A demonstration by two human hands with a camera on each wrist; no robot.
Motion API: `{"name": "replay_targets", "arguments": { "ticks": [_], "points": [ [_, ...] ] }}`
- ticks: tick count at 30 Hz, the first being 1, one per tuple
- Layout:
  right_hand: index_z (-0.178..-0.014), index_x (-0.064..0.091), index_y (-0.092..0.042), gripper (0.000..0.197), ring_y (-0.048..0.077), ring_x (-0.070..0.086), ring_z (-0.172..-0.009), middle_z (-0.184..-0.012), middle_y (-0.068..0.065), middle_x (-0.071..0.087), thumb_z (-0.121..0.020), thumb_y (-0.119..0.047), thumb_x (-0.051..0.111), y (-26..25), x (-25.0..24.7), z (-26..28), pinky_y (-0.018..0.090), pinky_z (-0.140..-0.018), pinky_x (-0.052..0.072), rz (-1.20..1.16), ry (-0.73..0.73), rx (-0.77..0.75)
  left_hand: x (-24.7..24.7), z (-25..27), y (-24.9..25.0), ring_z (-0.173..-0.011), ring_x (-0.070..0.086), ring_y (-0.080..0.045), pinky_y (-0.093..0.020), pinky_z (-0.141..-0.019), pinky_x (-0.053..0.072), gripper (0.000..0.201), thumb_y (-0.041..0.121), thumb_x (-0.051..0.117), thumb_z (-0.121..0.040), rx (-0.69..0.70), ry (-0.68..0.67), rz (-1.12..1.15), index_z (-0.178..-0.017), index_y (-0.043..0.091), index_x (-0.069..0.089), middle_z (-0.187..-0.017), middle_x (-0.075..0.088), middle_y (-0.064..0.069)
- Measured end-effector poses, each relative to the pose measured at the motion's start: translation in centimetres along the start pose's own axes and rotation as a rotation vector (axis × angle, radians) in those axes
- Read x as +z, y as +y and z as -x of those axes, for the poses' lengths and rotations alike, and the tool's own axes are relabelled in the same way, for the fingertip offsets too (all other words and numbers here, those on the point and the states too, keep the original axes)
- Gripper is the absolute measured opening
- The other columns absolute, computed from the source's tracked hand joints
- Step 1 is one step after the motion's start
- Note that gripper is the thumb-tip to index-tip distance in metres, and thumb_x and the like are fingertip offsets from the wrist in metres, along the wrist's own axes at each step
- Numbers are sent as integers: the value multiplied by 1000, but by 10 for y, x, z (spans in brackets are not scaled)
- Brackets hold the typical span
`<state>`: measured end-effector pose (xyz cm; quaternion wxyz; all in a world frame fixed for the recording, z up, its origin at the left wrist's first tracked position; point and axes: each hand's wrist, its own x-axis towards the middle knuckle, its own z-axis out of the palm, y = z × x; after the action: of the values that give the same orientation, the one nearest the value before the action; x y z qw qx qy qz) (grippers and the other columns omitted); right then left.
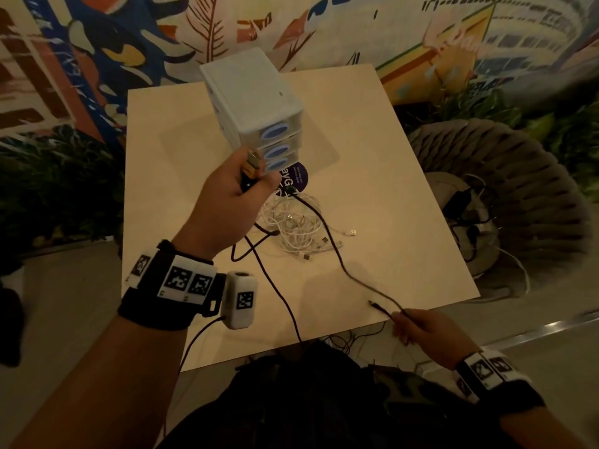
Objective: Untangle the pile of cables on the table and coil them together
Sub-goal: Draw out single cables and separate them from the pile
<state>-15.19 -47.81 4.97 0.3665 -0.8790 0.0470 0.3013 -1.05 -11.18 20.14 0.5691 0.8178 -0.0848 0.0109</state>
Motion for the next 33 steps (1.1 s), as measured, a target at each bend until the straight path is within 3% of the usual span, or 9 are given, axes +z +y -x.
{"name": "replay_targets", "arguments": {
  "ticks": [2, 6, 8, 12, 15, 19, 22, 24, 33],
  "points": [
    [-80, 73, -27, 40, 4, 68, -68, -74, -7, 73, -104, -43, 46, 0, 14, -5, 25, -74, 55, 51, -124, 45, 4, 1, -1, -67, 48, 2, -19, -69, 39, 31, 21, 57, -102, -5, 25, -91, -80, 42, 48, -69, 53, 27],
    [-84, 72, -29, 41, -4, 62, -61, -67, -9, 68, -106, -46, 41, 2, 45, -12, 13, -63, 45, 178, -252, 78, 4, -1, -6, -60, 42, 3, -13, -58, 32, 37, 17, 54, -104, -61, 171, -163, -76, 33, 36, -63, 49, 27],
    [-80, 69, -34, 40, -4, 60, -58, -61, -8, 63, -105, -48, 41, 7, 53, -17, 13, -60, 42, 202, -261, 99, 4, 2, -7, -61, 45, 0, -13, -60, 35, 35, 19, 55, -104, -65, 146, -181, -76, 34, 39, -64, 50, 26],
    [-80, 70, -31, 41, 2, 63, -66, -71, -5, 65, -105, -48, 41, 23, 51, -17, 18, -66, 47, 205, -317, 171, 6, 9, -11, -74, 59, -24, -42, -73, 48, 28, 28, 61, -100, -93, -4, -204, -77, 37, 46, -72, 56, 12],
    [-86, 70, -27, 41, 4, 63, -66, -73, -5, 67, -106, -47, 40, 26, 43, -12, 18, -68, 48, 183, -331, 198, 2, 8, -13, -62, 45, -10, -30, -67, 43, 30, 33, 62, -100, -121, -48, -220, -76, 30, 44, -67, 50, 14],
    [-91, 72, -29, 35, 10, 70, -74, -84, -7, 74, -105, -44, 44, 22, 39, -15, 22, -72, 53, 118, -259, 177, 0, 5, -12, -59, 45, 2, -12, -57, 35, 31, 36, 53, -105, -169, 38, -207, -76, 33, 44, -68, 55, 15],
    [-91, 66, -41, 30, -4, 59, -73, -80, -22, 62, -105, -50, 40, 11, 44, -22, 19, -71, 44, 272, -284, 150, 4, 3, -10, -65, 48, 2, -20, -63, 37, 29, 38, 49, -106, -190, 140, -198, -79, 33, 42, -69, 55, 21],
    [-101, 67, -39, 34, 2, 57, -79, -82, -23, 57, -105, -53, 36, 3, 49, -28, 22, -74, 42, 353, -316, 139, 6, 1, -12, -78, 53, -11, -33, -71, 40, 25, 45, 46, -106, -189, 190, -240, -84, 32, 44, -82, 57, 12],
    [-120, 69, -23, 49, 22, 64, -112, -122, 3, 70, -100, -59, 42, 16, 58, -56, 32, -96, 50, 556, -399, 189, 8, -5, -1, -68, 42, -14, -33, -65, 33, 34, 46, 41, -106, -136, 414, -181, -82, 23, 43, -74, 45, 5]
  ]
}}
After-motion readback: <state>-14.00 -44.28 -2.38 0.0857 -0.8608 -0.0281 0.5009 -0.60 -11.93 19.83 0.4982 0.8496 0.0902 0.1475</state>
